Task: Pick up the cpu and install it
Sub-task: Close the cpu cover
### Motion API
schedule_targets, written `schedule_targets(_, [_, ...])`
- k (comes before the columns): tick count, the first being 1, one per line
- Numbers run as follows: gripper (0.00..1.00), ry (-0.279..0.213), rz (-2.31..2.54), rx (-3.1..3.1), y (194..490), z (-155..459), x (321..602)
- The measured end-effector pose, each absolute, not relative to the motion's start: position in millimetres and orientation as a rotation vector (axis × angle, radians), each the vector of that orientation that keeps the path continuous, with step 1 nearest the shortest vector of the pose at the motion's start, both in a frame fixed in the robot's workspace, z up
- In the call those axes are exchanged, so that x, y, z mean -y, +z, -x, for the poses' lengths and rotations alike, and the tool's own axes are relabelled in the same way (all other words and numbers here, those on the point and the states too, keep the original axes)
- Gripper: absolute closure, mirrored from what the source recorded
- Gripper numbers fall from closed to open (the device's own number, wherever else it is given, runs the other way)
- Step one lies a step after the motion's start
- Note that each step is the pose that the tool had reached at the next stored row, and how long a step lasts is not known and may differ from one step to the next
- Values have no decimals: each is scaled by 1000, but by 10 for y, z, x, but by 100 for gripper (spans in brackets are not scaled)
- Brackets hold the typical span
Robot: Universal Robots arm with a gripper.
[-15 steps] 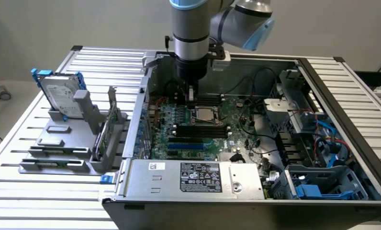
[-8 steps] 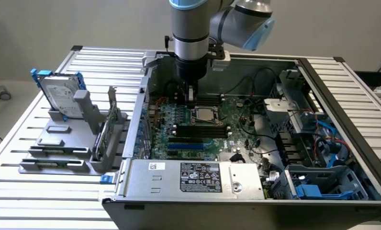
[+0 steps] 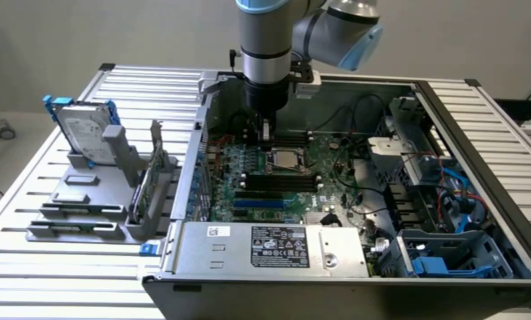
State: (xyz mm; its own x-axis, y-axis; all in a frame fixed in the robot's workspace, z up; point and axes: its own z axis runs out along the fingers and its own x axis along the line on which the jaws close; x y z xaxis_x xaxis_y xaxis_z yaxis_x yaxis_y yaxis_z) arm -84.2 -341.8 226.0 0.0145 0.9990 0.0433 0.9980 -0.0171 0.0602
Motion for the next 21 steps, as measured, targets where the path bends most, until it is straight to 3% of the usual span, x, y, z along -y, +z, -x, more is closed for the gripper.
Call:
schedule_targets(9, [89,106,-2233,-2197,2479,658,3416])
schedule_targets(21, [89,99,-2231,-2206,2495,112,3426])
